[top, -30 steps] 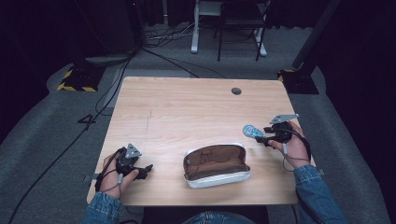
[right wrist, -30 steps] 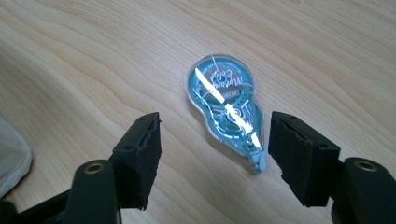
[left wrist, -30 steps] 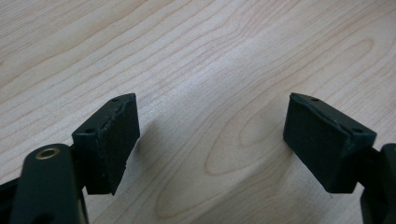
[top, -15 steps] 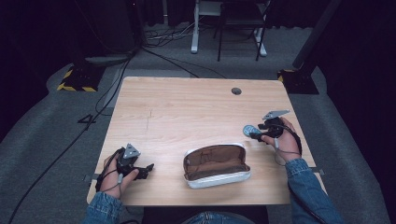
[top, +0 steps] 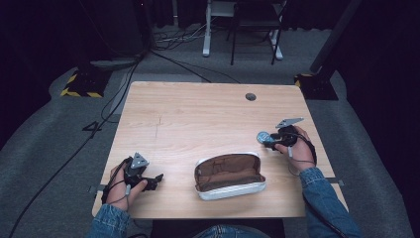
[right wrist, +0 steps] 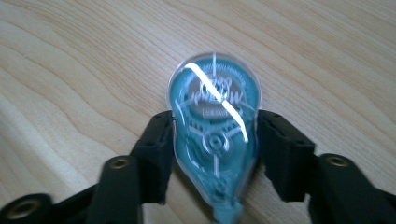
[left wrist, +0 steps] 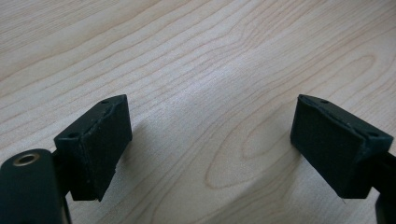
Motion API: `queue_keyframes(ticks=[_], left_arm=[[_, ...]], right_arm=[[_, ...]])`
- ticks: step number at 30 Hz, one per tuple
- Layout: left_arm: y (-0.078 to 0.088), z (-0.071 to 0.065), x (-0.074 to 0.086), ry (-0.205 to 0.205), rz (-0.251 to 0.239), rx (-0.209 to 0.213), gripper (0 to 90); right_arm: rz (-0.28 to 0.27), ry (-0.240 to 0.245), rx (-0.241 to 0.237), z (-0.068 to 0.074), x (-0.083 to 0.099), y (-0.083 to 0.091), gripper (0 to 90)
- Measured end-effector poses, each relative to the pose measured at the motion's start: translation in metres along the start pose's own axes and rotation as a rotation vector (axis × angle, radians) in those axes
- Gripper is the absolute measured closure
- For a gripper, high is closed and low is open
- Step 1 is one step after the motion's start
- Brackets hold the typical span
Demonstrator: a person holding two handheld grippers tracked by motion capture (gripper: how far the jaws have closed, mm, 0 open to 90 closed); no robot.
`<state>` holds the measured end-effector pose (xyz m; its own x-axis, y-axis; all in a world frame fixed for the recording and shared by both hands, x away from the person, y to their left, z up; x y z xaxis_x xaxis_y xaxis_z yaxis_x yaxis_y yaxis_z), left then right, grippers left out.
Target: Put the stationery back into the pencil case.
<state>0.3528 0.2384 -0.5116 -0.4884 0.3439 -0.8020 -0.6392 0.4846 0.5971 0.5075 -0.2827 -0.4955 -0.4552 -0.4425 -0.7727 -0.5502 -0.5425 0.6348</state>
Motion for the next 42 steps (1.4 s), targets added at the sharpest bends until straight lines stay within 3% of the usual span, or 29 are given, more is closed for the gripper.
queue_keyframes(ticks=[14,29,42], left_arm=[[0.0,0.0,0.0,0.0,0.0,0.0,12.8],[-0.001,-0.001,-0.001,0.005,-0.001,0.0,12.3],[-0.004,0.0,-0.003,0.004,0.004,0.006,11.6]], right_arm=[[-0.013,-0.039,0.032,0.007,0.001,0.001,50.5],[-0.021,-0.012,0.046,0.012,-0.005,0.013,50.7],[-0.095,-0.02,0.039,0.019,-0.023,0.051,50.7]])
Point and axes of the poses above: each handheld gripper's, and its own axes: y roughly backward along the jaws, x roughly out of its underside, z roughly to its left, the point moved 1 cm from there along -y, roughly forward along the jaws, and after that the axes turned 10 degrees about -z, right-handed, at the moved point
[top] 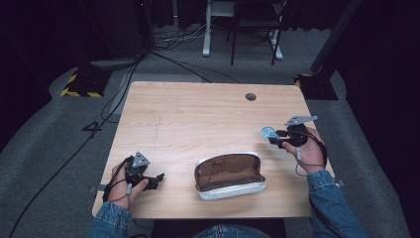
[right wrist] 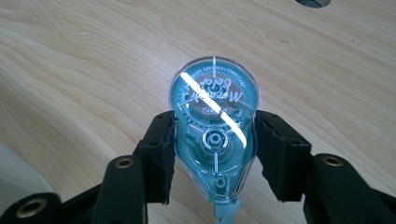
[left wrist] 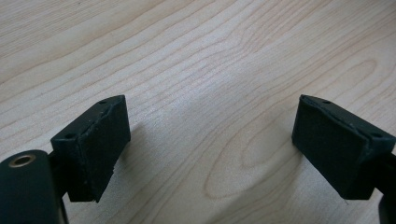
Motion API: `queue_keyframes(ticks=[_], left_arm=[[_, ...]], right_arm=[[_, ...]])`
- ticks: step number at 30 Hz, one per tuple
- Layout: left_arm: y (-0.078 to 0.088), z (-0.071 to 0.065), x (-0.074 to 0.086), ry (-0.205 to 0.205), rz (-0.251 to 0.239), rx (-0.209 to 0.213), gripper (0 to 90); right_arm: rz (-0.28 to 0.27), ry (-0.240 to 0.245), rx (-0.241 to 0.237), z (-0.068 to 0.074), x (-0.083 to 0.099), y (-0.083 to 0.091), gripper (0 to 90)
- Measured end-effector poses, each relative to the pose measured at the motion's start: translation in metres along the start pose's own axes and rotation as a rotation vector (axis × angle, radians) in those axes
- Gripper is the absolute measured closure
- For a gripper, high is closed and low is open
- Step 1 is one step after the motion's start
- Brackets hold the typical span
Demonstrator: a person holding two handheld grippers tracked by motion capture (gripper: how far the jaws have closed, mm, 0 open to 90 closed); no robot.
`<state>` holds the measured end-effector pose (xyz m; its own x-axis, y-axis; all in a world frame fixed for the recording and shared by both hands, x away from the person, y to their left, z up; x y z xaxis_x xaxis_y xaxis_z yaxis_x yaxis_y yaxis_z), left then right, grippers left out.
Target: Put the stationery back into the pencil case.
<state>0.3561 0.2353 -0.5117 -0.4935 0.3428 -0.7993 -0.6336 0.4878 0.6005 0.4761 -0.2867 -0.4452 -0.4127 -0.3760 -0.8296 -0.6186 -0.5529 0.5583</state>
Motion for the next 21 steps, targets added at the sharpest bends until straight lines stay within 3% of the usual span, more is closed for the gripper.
queue_keyframes(ticks=[21], left_arm=[[0.0,0.0,-0.001,-0.008,-0.001,0.001,11.6]], right_arm=[[-0.046,-0.005,-0.016,0.029,-0.029,0.042,50.6]])
Point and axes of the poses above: each handheld gripper's, and its own axes: y roughly backward along the jaws, x roughly out of its underside, z roughly to its left, the point moved 1 cm from there along -y, roughly forward along the jaws, and after that the axes turned 10 degrees about -z, right-handed, at the moved point
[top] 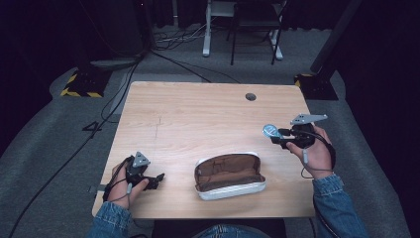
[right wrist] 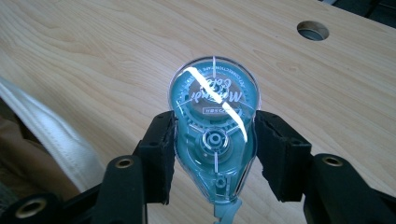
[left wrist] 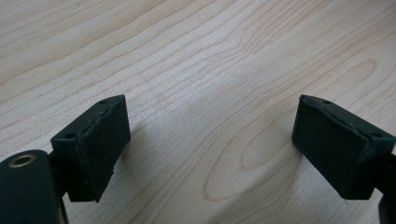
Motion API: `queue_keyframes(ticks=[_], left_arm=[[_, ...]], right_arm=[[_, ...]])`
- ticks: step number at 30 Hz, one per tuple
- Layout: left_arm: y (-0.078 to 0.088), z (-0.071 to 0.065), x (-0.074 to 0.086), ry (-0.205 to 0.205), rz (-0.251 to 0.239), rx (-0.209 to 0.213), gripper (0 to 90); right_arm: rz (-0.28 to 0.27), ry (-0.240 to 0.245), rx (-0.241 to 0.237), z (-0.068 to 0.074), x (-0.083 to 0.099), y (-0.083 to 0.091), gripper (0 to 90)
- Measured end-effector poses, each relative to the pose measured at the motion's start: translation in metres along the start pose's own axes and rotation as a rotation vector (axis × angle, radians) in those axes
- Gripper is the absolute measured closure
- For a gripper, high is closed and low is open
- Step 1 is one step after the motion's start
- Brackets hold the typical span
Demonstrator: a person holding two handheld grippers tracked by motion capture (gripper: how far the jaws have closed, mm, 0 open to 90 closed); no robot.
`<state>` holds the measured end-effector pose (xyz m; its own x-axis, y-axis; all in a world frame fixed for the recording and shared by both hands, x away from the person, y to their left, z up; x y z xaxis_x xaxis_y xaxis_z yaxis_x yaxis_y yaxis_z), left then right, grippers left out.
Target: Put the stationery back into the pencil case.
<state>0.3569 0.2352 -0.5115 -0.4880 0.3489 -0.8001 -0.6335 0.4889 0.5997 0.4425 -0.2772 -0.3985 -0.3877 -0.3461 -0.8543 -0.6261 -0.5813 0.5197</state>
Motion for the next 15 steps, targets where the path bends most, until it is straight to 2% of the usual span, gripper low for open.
queue_keyframes(ticks=[7,15], left_arm=[[0.0,0.0,0.0,0.0,0.0,0.0,11.6],[0.0,0.0,0.0,0.0,0.0,0.0,11.6]], right_arm=[[-0.001,0.012,-0.03,0.011,-0.007,0.007,50.6],[0.009,0.046,-0.086,0.035,-0.018,0.013,50.6]])
Point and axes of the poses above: each handheld gripper's, and its own axes: y roughly backward along the jaws, x roughly out of its underside, z roughly to its left, the point moved 1 cm from there along -y, roughly forward along the jaws, and after that the axes turned 10 degrees about -z, right-handed, at the moved point
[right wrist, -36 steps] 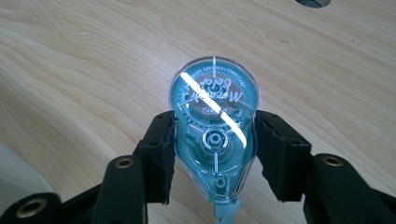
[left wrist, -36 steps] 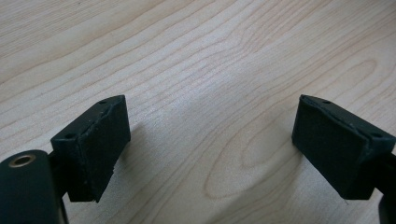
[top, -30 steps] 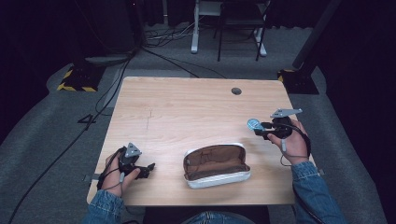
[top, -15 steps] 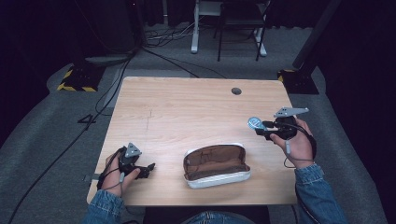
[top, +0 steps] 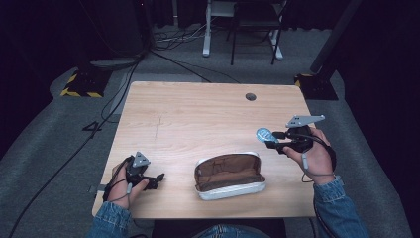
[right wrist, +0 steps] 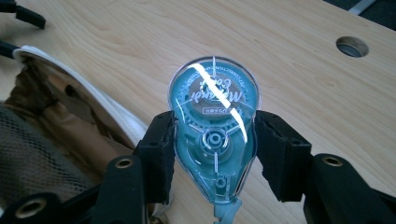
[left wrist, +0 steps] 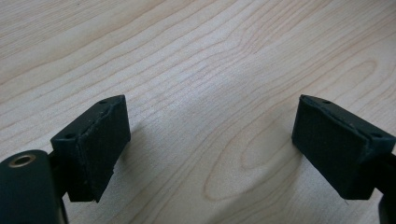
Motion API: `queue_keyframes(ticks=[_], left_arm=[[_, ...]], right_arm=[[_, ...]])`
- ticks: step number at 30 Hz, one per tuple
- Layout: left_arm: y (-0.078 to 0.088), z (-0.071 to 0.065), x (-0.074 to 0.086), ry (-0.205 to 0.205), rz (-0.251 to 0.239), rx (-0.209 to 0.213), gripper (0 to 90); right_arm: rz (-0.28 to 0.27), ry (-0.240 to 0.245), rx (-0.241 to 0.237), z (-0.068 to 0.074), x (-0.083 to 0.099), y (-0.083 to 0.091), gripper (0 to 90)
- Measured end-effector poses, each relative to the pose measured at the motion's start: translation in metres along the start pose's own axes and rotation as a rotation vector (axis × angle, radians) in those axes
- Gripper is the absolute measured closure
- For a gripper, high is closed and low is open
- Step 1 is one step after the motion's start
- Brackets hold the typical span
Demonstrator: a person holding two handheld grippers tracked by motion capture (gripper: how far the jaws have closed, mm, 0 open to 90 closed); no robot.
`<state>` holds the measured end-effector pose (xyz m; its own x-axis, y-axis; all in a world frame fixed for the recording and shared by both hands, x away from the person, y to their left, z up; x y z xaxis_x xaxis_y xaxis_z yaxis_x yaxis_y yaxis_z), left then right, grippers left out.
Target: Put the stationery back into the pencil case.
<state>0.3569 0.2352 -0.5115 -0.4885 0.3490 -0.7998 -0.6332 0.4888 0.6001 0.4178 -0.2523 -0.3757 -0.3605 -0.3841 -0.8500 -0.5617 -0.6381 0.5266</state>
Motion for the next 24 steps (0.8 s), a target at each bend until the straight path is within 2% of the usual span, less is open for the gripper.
queue_keyframes(ticks=[2,6,11,15,16,24], left_arm=[[0.0,0.0,0.0,-0.001,-0.001,-0.001,11.6],[0.0,-0.001,0.0,0.005,-0.002,0.001,11.6],[-0.001,-0.001,0.0,0.005,-0.004,0.0,11.6],[-0.001,-0.001,0.0,0.006,-0.004,-0.001,11.6],[-0.001,-0.001,0.0,0.006,-0.004,-0.001,11.6],[-0.001,-0.001,0.0,0.005,-0.004,0.0,11.6]], right_arm=[[0.002,0.006,-0.008,0.003,-0.001,0.0,50.6],[0.005,0.039,-0.046,0.019,-0.006,-0.002,50.6],[0.022,0.053,-0.081,0.032,-0.008,-0.004,50.6],[0.029,0.062,-0.097,0.038,-0.009,-0.005,50.6],[0.035,0.075,-0.113,0.044,-0.011,-0.006,50.6],[0.067,0.086,-0.181,0.065,-0.012,-0.011,50.5]])
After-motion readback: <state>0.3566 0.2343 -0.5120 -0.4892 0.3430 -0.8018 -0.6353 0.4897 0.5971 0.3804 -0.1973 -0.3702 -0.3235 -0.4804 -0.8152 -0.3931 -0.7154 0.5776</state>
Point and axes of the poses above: each handheld gripper's, and its own axes: y roughly backward along the jaws, x roughly out of its underside, z roughly to its left, the point moved 1 cm from there along -y, roughly forward along the jaws, and after that the axes turned 10 degrees about -z, right-handed, at the moved point
